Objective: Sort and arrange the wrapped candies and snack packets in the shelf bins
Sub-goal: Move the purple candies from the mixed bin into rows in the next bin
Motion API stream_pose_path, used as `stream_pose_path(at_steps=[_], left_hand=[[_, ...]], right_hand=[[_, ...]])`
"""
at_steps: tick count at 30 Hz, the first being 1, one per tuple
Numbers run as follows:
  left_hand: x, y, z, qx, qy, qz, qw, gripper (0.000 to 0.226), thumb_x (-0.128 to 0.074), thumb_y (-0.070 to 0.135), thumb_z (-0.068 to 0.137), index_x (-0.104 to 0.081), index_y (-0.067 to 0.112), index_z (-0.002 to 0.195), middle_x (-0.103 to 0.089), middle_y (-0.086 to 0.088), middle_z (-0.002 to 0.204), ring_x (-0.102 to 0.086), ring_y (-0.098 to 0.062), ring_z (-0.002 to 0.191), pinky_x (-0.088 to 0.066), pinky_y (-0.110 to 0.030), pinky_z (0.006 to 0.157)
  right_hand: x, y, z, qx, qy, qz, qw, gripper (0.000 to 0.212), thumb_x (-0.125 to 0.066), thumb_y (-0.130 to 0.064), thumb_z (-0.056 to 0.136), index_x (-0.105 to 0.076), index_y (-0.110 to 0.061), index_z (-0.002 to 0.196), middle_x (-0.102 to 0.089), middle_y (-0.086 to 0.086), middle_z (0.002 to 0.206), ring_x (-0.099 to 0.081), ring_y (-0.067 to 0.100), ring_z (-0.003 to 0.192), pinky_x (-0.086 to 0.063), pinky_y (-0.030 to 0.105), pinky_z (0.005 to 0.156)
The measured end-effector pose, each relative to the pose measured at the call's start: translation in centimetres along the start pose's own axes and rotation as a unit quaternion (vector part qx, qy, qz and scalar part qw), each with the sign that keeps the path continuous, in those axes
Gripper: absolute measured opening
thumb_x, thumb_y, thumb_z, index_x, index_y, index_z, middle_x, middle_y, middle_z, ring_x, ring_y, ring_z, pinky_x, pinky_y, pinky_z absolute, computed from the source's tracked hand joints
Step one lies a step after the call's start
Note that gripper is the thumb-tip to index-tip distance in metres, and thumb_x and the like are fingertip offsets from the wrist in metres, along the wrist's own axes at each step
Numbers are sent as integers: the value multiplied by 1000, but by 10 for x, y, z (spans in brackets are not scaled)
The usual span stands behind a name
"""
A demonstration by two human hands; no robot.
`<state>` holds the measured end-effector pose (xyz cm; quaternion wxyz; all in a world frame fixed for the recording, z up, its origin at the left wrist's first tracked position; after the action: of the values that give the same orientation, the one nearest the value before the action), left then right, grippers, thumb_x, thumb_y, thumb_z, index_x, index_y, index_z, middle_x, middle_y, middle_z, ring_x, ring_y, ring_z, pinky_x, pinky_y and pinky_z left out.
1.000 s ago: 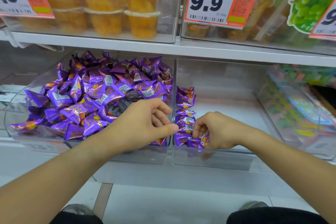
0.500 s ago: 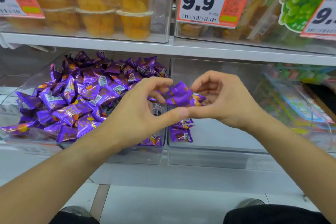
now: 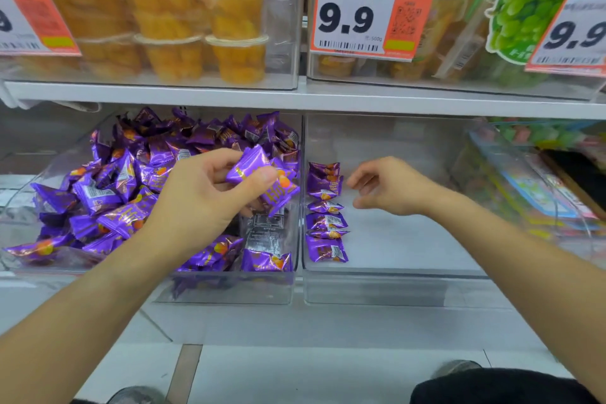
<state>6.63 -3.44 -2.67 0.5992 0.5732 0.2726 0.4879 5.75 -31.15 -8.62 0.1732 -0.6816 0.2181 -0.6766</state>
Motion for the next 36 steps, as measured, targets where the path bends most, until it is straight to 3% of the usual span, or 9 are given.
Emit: stream_pose_path(at_steps=[6, 9, 12, 16, 21, 24, 31, 33, 36], left_hand=[[-3, -14, 0, 30, -1, 5, 1000, 31, -73, 43, 72, -73, 18, 92, -74, -5, 72, -65, -19, 59, -56, -26, 60], [-8, -13, 1, 28, -6, 0, 1000, 29, -73, 39, 73, -72, 16, 91, -74, -4, 70, -65, -16, 57, -55, -24, 60], [-11, -11, 1, 23, -13, -1, 1000, 25, -74, 36, 74, -72, 15, 88, -73, -4, 69, -65, -17, 57, -54, -22, 59], [-5, -10, 2, 11, 0, 3, 1000, 38, -74, 47, 68, -73, 17, 91, -75, -9, 76, -68, -34, 65, -59, -36, 65], [-6, -11, 1, 17, 1, -1, 1000, 30, -74, 43, 69, -73, 19, 88, -74, -7, 73, -67, -23, 59, -57, -26, 63], [-8, -12, 1, 17, -4, 4, 1000, 27, -74, 41, 72, -73, 19, 88, -75, -6, 74, -67, -23, 60, -58, -29, 63], [-6, -8, 0, 17, 4, 2, 1000, 27, -74, 41, 71, -72, 19, 86, -74, -4, 70, -67, -22, 59, -57, -26, 62], [-6, -9, 1, 18, 0, 3, 1000, 28, -73, 40, 72, -72, 17, 88, -74, -3, 70, -67, -20, 59, -57, -26, 62], [-7, -8, 0, 18, -4, 6, 1000, 29, -72, 40, 72, -73, 17, 89, -74, -3, 71, -67, -18, 58, -57, -26, 62]], right_hand=[[-40, 5, 32, 12, -41, -18, 999, 58, -90, -30, 69, -64, -22, 121, -64, -2, 106, -64, 18, 92, -51, 26, 77], [-46, 8, 37, 8, -42, 20, 999, 46, -87, -20, 74, -67, -20, 116, -64, -6, 95, -67, 23, 87, -54, 30, 77], [-43, 12, 43, 6, -24, 43, 999, 27, -80, -21, 83, -70, -21, 108, -68, -7, 95, -67, 20, 87, -54, 22, 69], [-41, 17, 48, -12, -16, 54, 998, 22, -76, -27, 87, -72, -18, 106, -73, 1, 99, -69, 18, 89, -49, 13, 62], [-44, 10, 42, 10, 17, 26, 999, 30, -74, -28, 88, -68, -18, 116, -68, -2, 101, -67, 15, 82, -53, 21, 71], [-44, 6, 40, 11, 26, 16, 999, 25, -74, -26, 88, -72, -17, 111, -69, -3, 98, -67, 15, 85, -53, 26, 78], [-48, 19, 40, -95, -14, 185, 978, 26, -75, -15, 88, -71, -9, 112, -73, 12, 89, -67, 20, 76, -59, 30, 67], [-49, 20, 40, -116, -20, 190, 975, 26, -74, -15, 88, -68, -8, 112, -71, 9, 85, -65, 21, 74, -55, 28, 60], [-43, 25, 43, -134, 28, 183, 974, 26, -78, -19, 85, -67, -8, 105, -73, 13, 94, -64, 24, 78, -55, 37, 62]])
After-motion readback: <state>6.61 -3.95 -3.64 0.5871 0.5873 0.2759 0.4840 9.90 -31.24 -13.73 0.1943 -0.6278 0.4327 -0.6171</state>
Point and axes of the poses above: each hand's wrist, its own z-axis towards the middle knuckle, its own x-axis out of the back of the hand, y = z × x, the point moved 7 cm from there along z, towards the middle knuckle
